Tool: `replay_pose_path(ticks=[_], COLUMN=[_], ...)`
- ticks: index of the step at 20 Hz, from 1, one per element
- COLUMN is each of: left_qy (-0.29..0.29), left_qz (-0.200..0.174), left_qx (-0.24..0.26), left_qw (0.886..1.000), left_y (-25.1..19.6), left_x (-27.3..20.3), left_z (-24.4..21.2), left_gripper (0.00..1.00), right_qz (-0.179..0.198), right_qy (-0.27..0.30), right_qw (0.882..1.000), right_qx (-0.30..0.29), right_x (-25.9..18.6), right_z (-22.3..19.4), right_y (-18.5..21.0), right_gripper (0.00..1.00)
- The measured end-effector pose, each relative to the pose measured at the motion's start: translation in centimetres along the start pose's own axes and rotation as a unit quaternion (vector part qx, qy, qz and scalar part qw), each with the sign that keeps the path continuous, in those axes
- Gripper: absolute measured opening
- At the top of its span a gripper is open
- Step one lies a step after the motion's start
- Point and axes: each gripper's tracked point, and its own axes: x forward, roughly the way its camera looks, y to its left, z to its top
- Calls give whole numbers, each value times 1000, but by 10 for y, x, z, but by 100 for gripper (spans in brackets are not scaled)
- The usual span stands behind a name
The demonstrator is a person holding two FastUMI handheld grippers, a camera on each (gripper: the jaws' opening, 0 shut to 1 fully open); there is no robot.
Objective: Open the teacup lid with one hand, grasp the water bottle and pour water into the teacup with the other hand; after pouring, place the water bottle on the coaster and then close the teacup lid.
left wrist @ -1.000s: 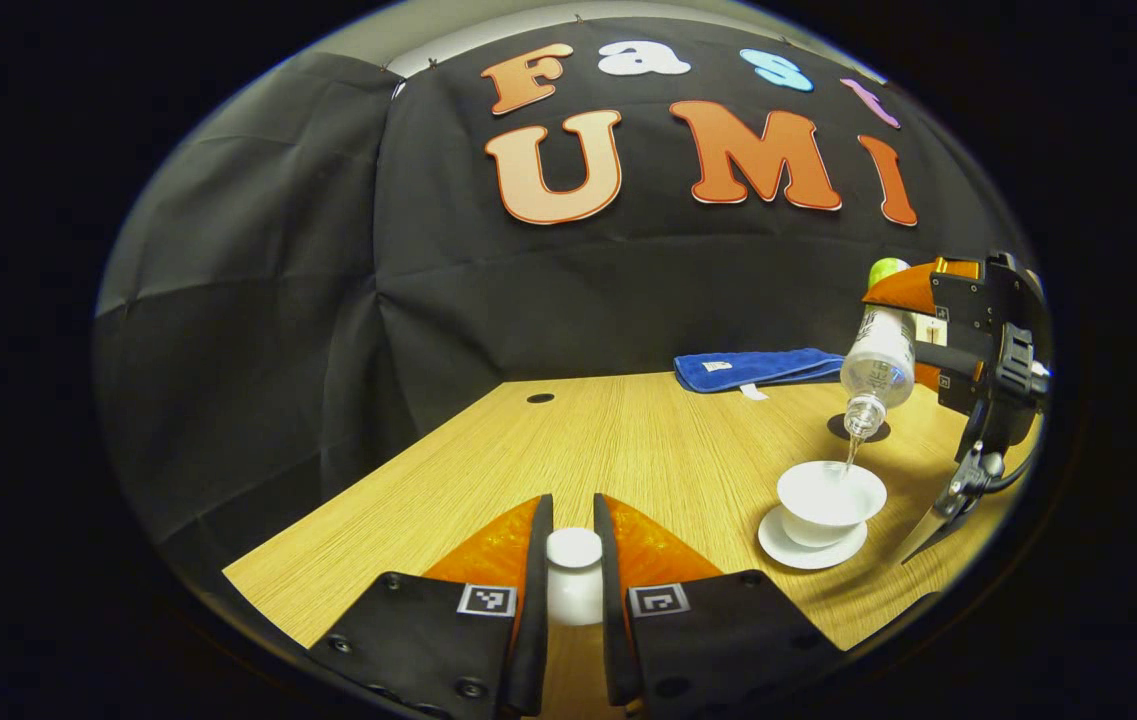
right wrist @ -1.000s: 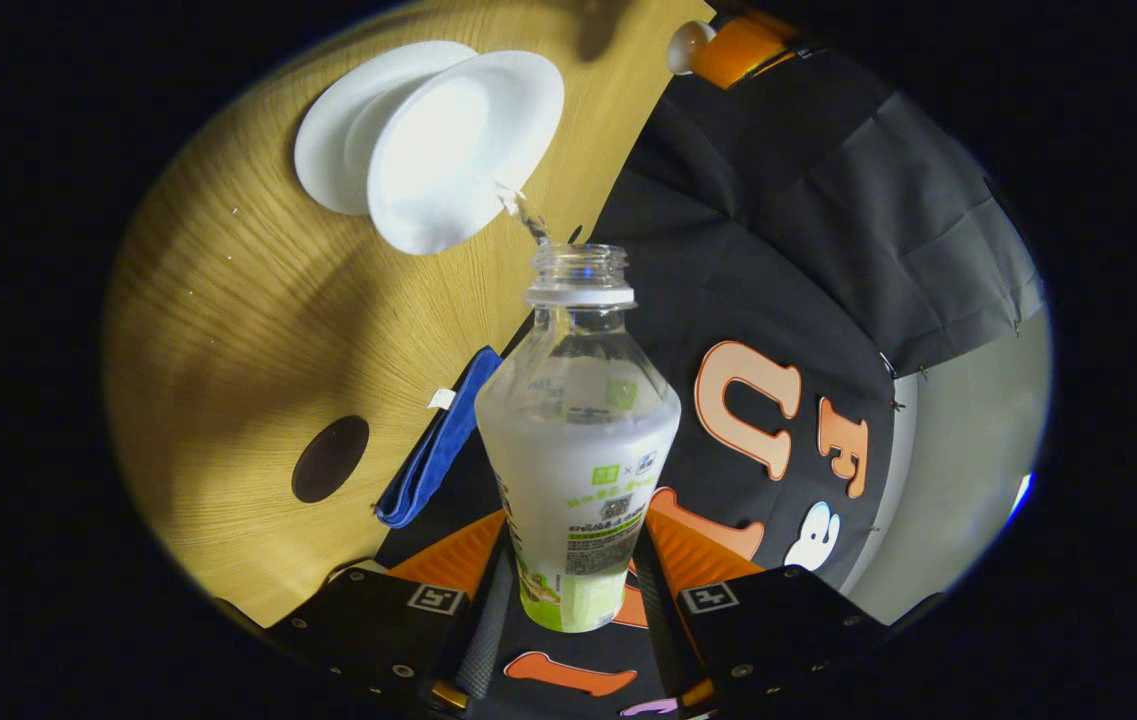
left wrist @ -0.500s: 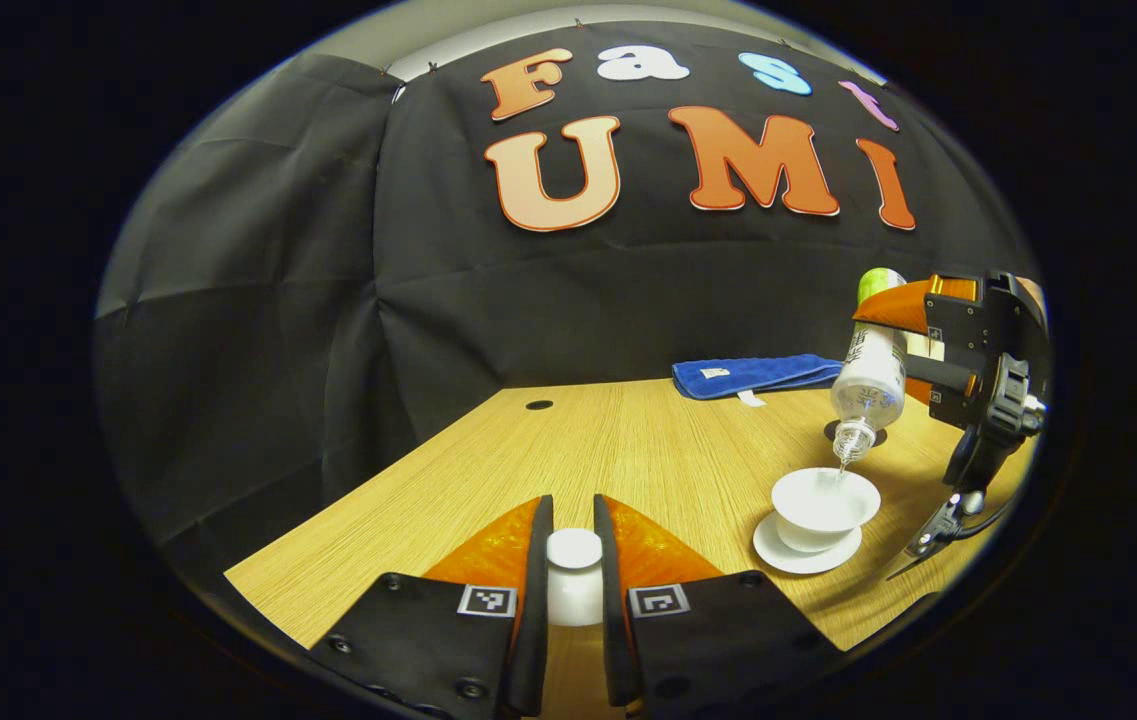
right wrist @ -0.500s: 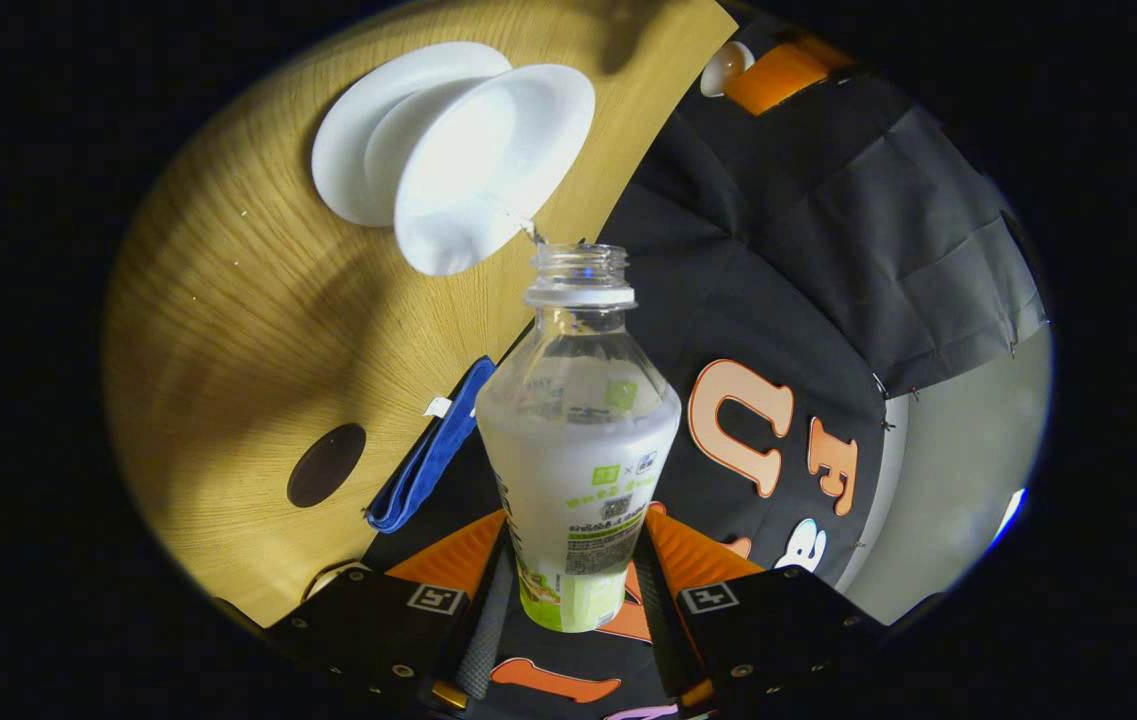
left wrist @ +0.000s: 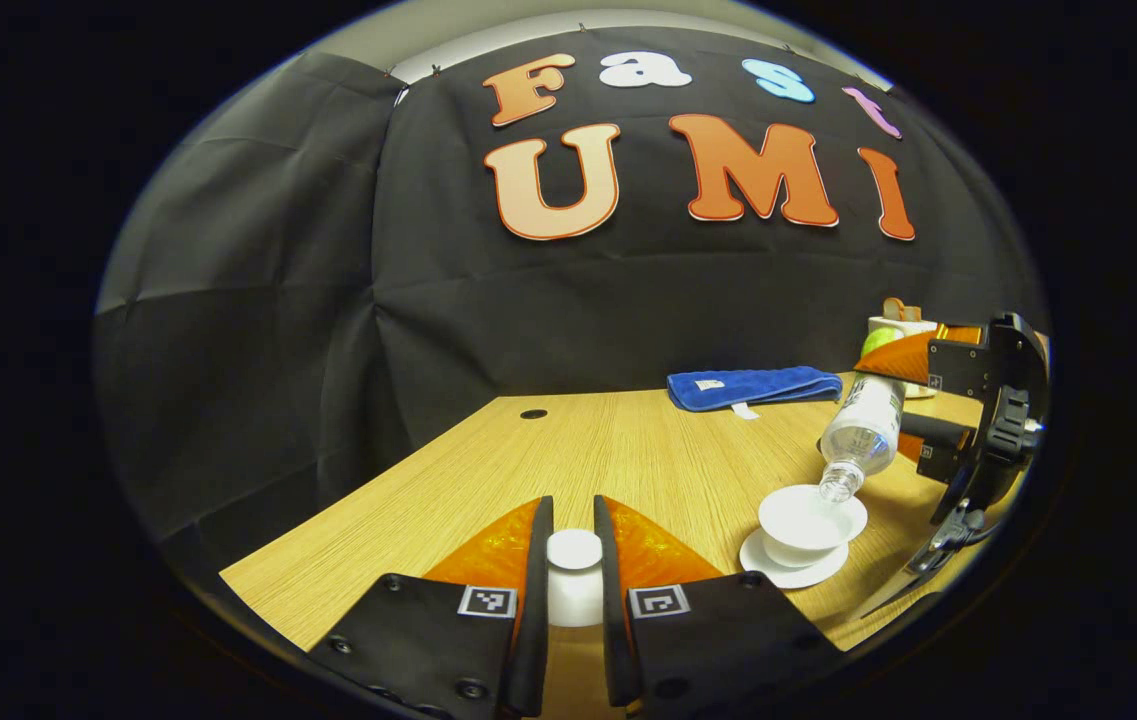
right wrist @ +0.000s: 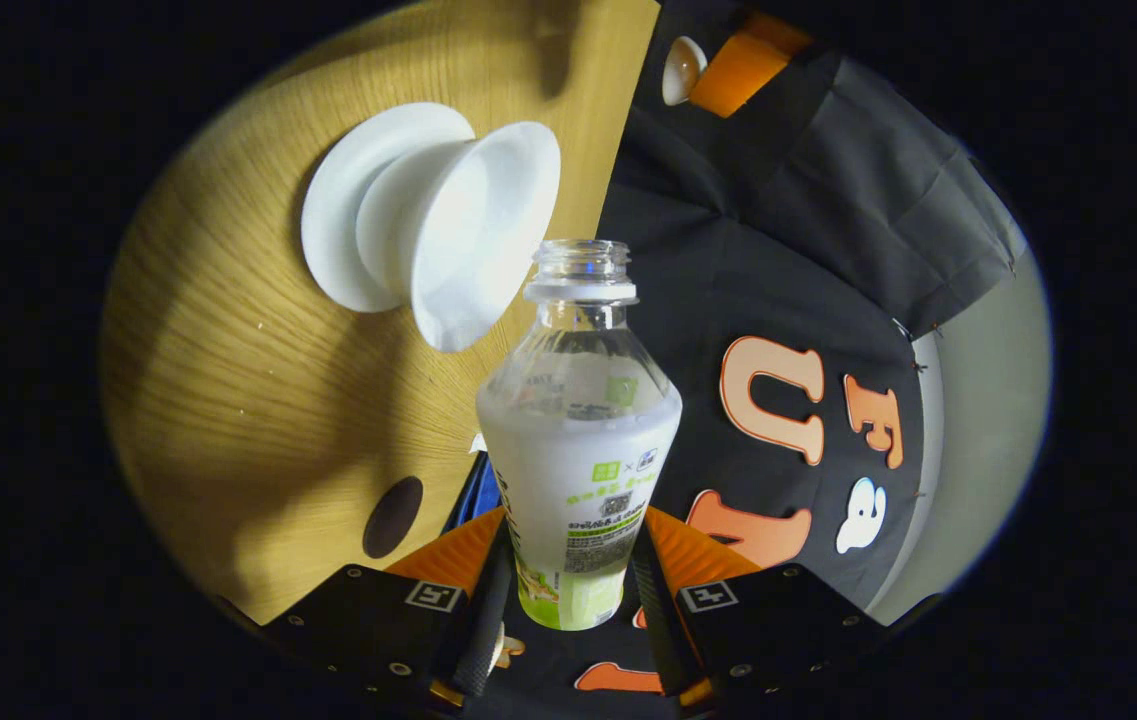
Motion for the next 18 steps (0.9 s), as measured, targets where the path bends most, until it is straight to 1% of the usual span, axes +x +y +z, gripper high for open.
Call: replay_pose_path(ticks=[3, 4, 5, 7, 9, 12, 15, 16, 17, 18], left_qy=[-2, -3, -3, -3, -5, -12, -19, -22, -24, -27], left_qz=[-3, -4, -6, -9, -12, -17, -20, -21, -22, -23], left_qx=[-3, -5, -6, -7, -10, -11, -10, -10, -9, -9], left_qw=[1000, 1000, 1000, 1000, 1000, 1000, 1000, 1000, 999, 999], left_y=[-4, -6, -8, -12, -17, -25, -32, -34, -36, -38], left_x=[0, 0, 0, 2, 3, 2, 1, 1, 2, 1], left_z=[3, 4, 5, 6, 9, 15, 22, 24, 26, 28], left_gripper=[27, 27, 27, 27, 27, 27, 27, 27, 27, 27], right_qz=[31, 49, 60, 70, 80, 80, 69, 67, 64, 60], right_qy=[5, 8, 7, 2, -4, 0, 8, 15, 21, 26], right_qw=[996, 993, 988, 979, 967, 947, 921, 910, 898, 884], right_qx=[81, 112, 141, 191, 242, 312, 383, 408, 435, 463], right_x=[1, 0, 0, -4, -5, -4, 2, 5, 7, 10], right_z=[-3, -3, -1, 3, 4, -3, -17, -25, -34, -42], right_y=[17, 23, 25, 23, 21, 14, 6, 5, 4, 2], right_gripper=[64, 64, 64, 65, 65, 65, 65, 65, 67, 65])
